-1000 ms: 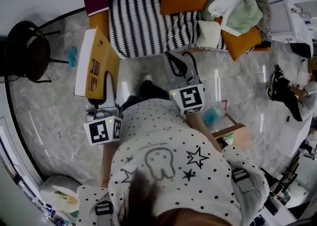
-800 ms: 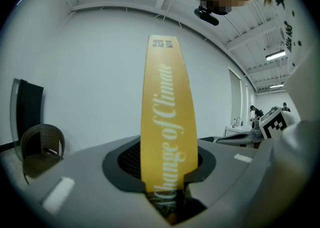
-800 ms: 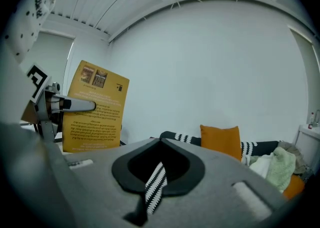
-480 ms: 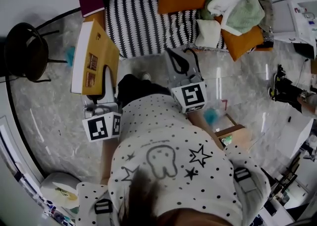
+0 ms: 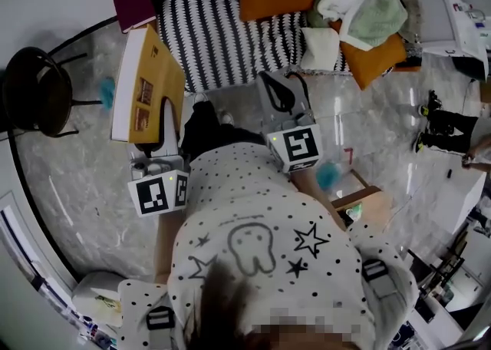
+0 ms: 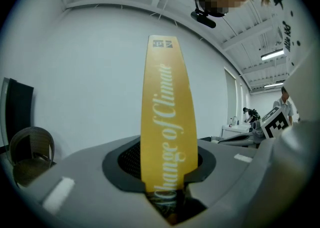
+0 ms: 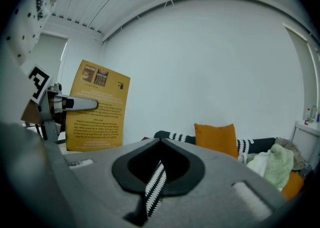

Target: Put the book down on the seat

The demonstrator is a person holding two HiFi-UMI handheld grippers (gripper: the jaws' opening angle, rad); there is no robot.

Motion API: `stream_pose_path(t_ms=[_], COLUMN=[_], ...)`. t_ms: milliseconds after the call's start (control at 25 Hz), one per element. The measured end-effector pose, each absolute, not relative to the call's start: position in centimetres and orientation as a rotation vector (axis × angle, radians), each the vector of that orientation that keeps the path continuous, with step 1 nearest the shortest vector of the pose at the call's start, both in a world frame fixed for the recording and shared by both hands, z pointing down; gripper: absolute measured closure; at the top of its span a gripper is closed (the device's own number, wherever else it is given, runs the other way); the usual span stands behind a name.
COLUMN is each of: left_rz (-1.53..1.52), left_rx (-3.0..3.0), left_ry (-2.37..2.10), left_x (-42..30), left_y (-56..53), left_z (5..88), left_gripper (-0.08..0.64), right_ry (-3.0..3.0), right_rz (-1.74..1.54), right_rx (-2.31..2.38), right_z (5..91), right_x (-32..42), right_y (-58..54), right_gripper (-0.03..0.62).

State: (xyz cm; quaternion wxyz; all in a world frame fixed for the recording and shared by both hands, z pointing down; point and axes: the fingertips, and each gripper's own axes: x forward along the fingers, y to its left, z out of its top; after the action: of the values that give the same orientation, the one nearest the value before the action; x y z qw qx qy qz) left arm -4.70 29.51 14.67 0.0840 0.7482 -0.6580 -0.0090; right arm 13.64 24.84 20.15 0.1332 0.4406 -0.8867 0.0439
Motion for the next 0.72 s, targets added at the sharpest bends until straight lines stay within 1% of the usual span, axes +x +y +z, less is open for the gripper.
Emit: stream_pose_path(t_ms=[720], left_rz=[-0.019], left_rx=[2.3], left_ry=[-1.825], left_x=[-9.7], left_y=[21.5], left_z=[15.3], left_gripper=[0.416], right_ry=[-2.454], right_rz=[0.135], right_rx=[1.427], right_z=[19.3], right_x=[10.1], right_y=[18.5], right_gripper=[0.595])
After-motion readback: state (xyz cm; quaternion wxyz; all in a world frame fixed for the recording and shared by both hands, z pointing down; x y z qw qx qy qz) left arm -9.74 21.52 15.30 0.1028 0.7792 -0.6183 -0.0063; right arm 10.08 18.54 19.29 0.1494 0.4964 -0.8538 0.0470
